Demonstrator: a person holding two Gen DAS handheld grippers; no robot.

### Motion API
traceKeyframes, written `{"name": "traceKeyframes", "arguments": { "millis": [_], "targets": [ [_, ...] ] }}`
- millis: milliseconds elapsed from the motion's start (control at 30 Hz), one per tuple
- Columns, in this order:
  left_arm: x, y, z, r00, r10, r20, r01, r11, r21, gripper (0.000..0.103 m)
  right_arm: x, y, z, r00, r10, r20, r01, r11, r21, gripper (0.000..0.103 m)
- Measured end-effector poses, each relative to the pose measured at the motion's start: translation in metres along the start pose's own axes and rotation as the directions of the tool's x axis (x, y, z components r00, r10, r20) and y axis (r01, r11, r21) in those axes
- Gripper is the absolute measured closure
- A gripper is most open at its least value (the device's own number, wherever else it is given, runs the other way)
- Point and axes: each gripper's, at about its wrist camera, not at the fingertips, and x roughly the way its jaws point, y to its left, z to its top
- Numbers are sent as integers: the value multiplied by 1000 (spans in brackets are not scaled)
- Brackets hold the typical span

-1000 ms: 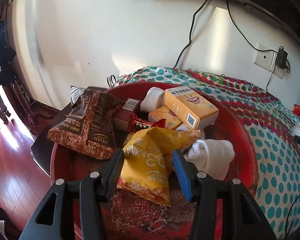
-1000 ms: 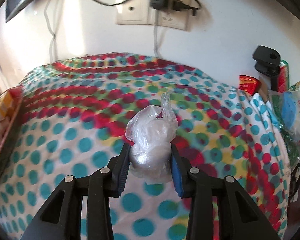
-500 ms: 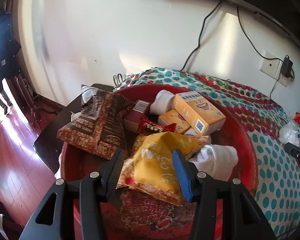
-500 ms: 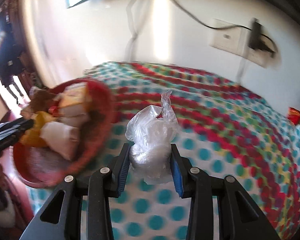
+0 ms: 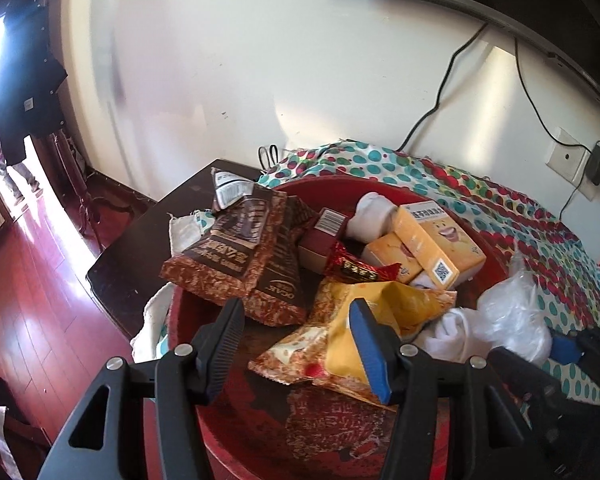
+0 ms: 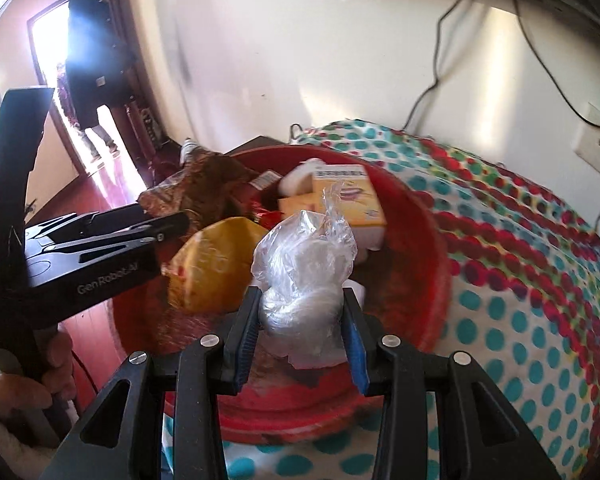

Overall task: Organize objects
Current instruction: 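Lower the plastic bag into the red tray and open the right gripper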

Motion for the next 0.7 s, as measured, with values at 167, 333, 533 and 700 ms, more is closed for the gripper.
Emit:
{"name": "traceKeyframes", "arguments": {
  "millis": [167, 333, 533, 700],
  "targets": [
    [2, 8, 2, 1000, 8, -14, -9, 1000, -12, 47, 10, 9, 2, 1000, 17, -16, -17, 1000, -7, 66],
    [4, 17, 3, 1000, 16, -26, -17, 999, -27, 47, 20, 17, 0, 999, 14, -31, -14, 1000, -22, 60],
    [1, 17, 5, 1000, 15, -27, -16, 999, -29, 47, 12, 21, 1, 999, -42, -5, 41, 999, -23, 24],
    [-9, 6, 6, 999, 30, -35, -29, 999, 16, 47, -7, 23, -1, 995, -98, -24, 98, 995, -16, 8]
  ]
}}
